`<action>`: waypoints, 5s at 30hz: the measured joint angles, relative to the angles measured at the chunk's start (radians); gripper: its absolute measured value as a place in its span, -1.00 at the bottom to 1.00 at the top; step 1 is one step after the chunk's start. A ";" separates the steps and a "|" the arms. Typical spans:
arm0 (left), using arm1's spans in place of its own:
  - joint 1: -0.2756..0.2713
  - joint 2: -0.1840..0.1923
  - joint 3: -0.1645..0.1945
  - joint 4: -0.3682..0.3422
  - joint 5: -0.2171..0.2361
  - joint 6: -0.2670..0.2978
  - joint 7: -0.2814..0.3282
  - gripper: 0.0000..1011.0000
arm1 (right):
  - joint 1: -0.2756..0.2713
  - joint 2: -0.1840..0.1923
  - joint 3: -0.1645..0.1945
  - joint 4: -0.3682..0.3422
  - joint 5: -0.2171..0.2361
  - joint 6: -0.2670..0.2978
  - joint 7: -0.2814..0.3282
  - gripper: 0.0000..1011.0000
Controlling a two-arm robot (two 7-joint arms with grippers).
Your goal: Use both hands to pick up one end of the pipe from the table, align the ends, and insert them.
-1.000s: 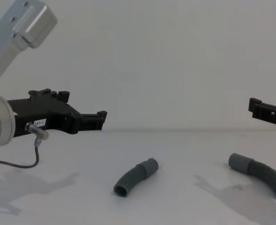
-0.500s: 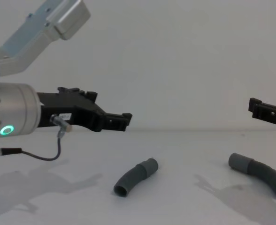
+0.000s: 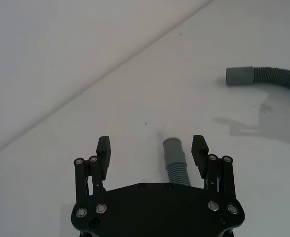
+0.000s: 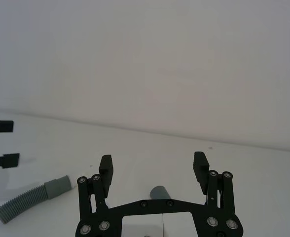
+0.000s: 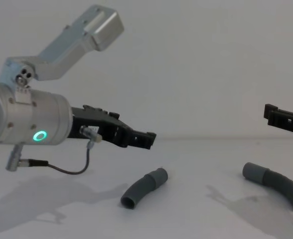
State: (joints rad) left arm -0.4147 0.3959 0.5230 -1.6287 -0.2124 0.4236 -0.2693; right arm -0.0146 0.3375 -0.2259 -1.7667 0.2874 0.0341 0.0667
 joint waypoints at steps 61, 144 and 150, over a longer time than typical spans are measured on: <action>-0.135 -0.169 0.075 0.320 0.079 0.077 -0.025 0.94 | 0.000 0.000 0.000 0.000 0.000 0.000 0.000 0.98; -0.141 -0.181 0.071 0.343 0.082 0.085 -0.029 -0.32 | 0.276 0.121 -0.056 0.129 0.061 0.489 0.235 0.98; -0.142 -0.181 0.071 0.343 0.082 0.085 -0.029 -0.32 | 0.286 0.123 -0.067 0.161 0.060 0.491 0.244 0.98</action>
State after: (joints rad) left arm -0.5562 0.2144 0.5939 -1.2853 -0.1303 0.5081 -0.2985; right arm 0.2718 0.4610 -0.2924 -1.6060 0.3478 0.5246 0.3110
